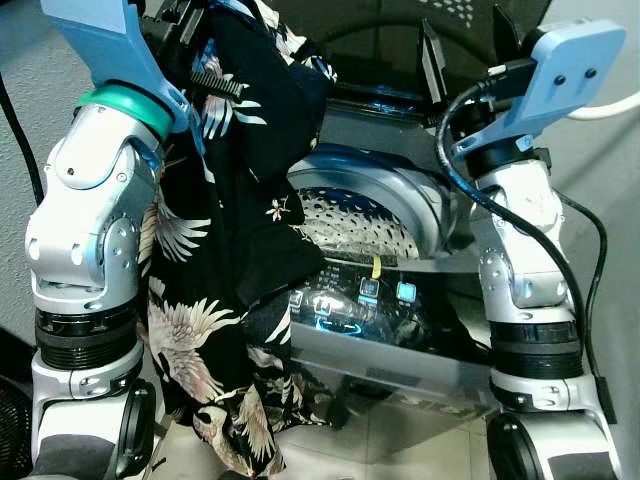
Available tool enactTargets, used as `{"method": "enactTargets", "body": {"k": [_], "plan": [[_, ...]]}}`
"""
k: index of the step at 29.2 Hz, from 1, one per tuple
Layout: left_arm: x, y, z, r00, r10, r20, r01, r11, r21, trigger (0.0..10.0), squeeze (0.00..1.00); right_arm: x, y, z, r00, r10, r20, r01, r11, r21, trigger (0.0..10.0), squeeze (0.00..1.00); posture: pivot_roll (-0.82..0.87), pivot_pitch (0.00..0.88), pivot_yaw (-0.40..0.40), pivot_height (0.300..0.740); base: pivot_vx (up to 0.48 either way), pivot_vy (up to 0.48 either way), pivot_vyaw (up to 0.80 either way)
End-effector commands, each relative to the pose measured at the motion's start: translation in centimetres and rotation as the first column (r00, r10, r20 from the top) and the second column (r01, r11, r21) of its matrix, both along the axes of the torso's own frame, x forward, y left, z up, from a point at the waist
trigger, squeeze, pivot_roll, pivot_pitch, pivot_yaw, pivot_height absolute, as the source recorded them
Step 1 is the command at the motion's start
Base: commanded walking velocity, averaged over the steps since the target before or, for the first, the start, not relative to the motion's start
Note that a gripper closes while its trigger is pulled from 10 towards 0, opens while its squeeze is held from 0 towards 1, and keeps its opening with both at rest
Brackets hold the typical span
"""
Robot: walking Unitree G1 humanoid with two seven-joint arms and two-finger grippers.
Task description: Clothes washing
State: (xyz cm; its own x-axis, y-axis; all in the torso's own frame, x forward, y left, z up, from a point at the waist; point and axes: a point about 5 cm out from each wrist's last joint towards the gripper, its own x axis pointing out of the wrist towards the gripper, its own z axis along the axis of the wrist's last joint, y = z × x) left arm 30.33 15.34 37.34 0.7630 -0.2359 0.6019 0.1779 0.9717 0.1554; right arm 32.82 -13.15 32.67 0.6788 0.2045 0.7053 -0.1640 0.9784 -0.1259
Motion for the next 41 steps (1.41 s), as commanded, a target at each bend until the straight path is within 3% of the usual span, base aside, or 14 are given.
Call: {"method": "enactTargets", "body": {"k": [1, 7, 13, 23, 41], "plan": [[-0.2, -0.1, 0.4, 0.999, 0.003, 0.039, -0.005, 1.000, 0.027, 10.0, 0.00, -0.1, -0.1, -0.2, 1.000, 0.002, -0.004, -0.002, 1.000, 0.000, 10.0, 0.00, 0.06, 0.047, 0.024, 0.740, 0.000, 0.000, 0.00], [-0.6, -0.6, 1.9, 0.991, -0.024, 0.129, 0.012, 0.996, 0.089, 10.0, 0.00, -0.3, 0.0, 0.0, 1.000, 0.022, 0.008, -0.022, 1.000, 0.001, 10.0, 0.00, 0.05, 0.045, 0.026, 0.740, 0.000, 0.000, 0.00], [-0.3, -1.1, 1.3, 0.996, -0.055, 0.072, 0.052, 0.998, 0.040, 10.0, 0.00, -0.1, -0.2, -0.2, 1.000, 0.014, -0.010, -0.014, 1.000, 0.013, 10.0, 0.00, 0.05, 0.044, 0.023, 0.740, 0.000, 0.124, 0.00], [-0.2, -0.9, 1.2, 0.995, -0.048, 0.086, 0.044, 0.998, 0.048, 10.0, 0.00, 0.0, -0.1, -0.2, 1.000, 0.020, -0.012, -0.019, 1.000, 0.012, 10.0, 0.00, 0.05, 0.038, 0.023, 0.740, 0.000, 0.471, 0.00], [0.2, -0.9, 0.9, 0.997, -0.045, 0.062, 0.042, 0.998, 0.047, 10.0, 0.00, 0.0, -0.1, -0.3, 1.000, 0.017, -0.014, -0.017, 1.000, 0.007, 10.0, 0.00, 0.05, 0.031, 0.024, 0.740, 0.000, 0.000, 0.00]]}}
